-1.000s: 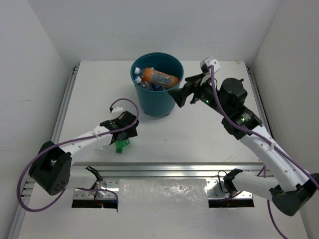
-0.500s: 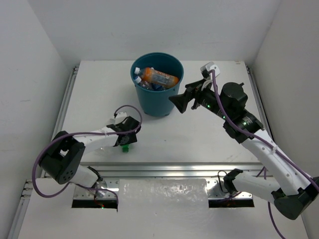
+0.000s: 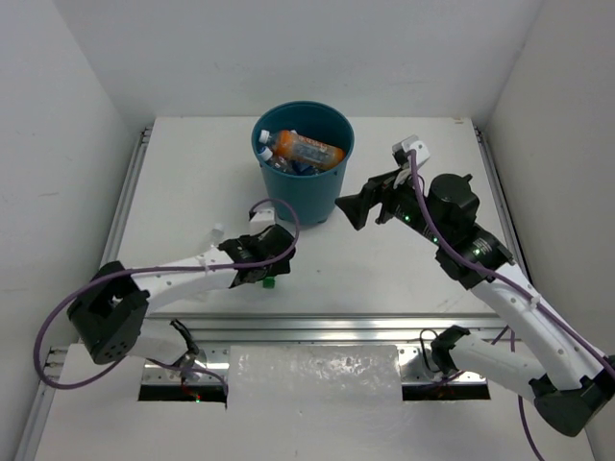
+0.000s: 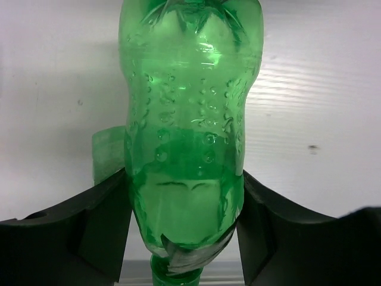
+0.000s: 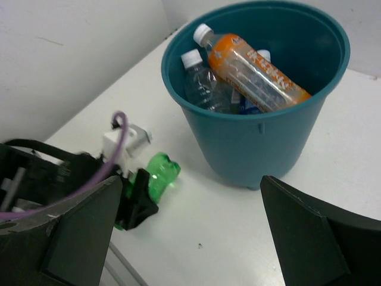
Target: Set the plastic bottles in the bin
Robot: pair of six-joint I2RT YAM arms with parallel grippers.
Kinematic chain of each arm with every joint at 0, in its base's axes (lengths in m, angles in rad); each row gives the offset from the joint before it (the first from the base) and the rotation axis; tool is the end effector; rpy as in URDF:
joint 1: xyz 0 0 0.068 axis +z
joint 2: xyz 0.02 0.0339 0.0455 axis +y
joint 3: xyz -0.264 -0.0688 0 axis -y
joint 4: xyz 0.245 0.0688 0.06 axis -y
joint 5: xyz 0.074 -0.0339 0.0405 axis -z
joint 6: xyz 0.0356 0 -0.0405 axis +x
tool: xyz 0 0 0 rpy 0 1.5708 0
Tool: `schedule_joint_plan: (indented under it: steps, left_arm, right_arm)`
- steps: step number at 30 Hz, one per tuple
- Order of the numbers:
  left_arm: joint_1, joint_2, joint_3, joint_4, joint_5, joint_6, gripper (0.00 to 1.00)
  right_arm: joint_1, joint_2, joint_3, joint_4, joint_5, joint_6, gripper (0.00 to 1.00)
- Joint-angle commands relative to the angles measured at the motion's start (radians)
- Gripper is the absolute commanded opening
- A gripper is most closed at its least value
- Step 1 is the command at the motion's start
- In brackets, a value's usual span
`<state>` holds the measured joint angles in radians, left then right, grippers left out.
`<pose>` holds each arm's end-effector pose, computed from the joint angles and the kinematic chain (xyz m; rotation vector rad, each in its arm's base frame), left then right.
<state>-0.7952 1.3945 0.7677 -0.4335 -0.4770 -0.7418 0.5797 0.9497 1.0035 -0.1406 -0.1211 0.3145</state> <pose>0.1930 -0.1734 0.1861 -0.0901 2.4561 -0.0161 0.1790 0.1223 0.3918 -0.3209 1.6858 0.7728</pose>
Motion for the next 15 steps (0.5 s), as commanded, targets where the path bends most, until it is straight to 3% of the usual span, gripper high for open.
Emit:
schedule_joint_plan:
  steps: [1,6,8,12,15]
  left_arm:
    - [-0.022,-0.124,0.067,-0.01,-0.026,-0.011,0.01]
    - [-0.035,-0.285,0.044,0.088,0.115,0.056,0.0]
    - [-0.038,-0.382,-0.011,0.206,0.213,0.085,0.0]
    - [-0.039,-0.509,-0.094,0.41,0.371,0.133,0.0]
    - [-0.039,-0.549,-0.123,0.519,0.513,0.166,0.0]
  right_arm:
    - [0.005,-0.011,-0.019,-0.011,0.038,0.004,0.99]
    - [0.005,-0.034,-0.057,-0.007,0.006,0.102,0.99]
    - [0.005,-0.042,-0.083,0.021,-0.037,0.191,0.99]
    - [0.006,-0.008,-0.117,0.166,-0.268,0.342,0.99]
    - [0.006,0.033,-0.106,0.226,-0.353,0.388,0.99]
